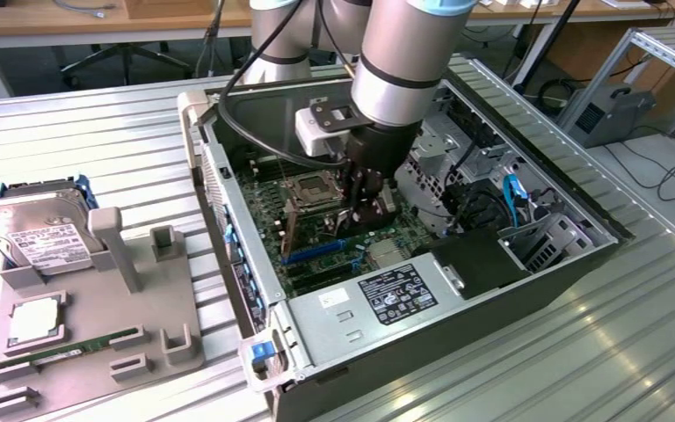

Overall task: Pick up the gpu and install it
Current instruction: 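Insert the gpu into the slot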

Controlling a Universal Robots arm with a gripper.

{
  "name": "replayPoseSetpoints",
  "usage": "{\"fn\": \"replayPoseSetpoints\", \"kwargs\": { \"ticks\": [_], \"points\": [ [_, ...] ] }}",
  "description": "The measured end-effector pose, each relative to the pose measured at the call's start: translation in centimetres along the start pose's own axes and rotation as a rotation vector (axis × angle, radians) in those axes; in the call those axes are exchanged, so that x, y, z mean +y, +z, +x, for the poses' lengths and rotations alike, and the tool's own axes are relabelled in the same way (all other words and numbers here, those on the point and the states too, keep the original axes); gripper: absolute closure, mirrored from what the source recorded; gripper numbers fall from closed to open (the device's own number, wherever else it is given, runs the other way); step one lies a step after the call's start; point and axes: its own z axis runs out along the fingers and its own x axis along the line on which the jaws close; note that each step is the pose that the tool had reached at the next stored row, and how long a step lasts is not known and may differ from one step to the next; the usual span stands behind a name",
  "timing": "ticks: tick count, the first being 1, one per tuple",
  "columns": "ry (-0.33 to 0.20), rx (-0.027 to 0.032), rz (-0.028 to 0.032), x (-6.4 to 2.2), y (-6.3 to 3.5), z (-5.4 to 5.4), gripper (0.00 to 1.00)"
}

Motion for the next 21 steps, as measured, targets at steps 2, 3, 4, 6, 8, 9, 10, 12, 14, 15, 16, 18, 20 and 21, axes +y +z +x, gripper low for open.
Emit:
{"fn": "replayPoseSetpoints", "kwargs": {
  "ticks": [2, 3, 4, 6, 8, 9, 10, 12, 14, 15, 16, 18, 20, 21],
  "points": [
    [0.0, 0.0001, -0.0001, 0.02, 0.08, 0.02, 0.74],
    [0.0, 0.0, 0.0, 0.04, 0.11, 0.04, 0.74],
    [0.0, -0.0001, 0.0, 0.05, 0.14, 0.05, 0.74],
    [0.0, -0.0002, 0.0001, 0.1, 0.18, 0.08, 0.74],
    [0.0, 0.0, 0.0, 0.21, 0.22, 0.1, 0.74],
    [0.0, 0.0, 0.0, 0.27, 0.25, 0.1, 0.74],
    [0.0, 0.0, 0.0, 0.34, 0.26, 0.11, 0.74],
    [0.0, 0.0001, 0.0, 0.41, 0.27, 0.11, 0.74],
    [0.0, -0.0001, 0.0, 0.46, 0.28, 0.11, 0.74],
    [0.0, 0.0, 0.0, 0.48, 0.28, 0.11, 0.74],
    [0.0, 0.0, 0.0, 0.51, 0.28, 0.11, 0.74],
    [0.0, -0.0001, 0.0, 0.66, 0.29, 0.11, 0.74],
    [0.0, 0.0, 0.0, 0.8, 0.29, 0.12, 0.74],
    [0.0, -0.0001, 0.0, 0.86, 0.29, 0.12, 0.74]
  ]
}}
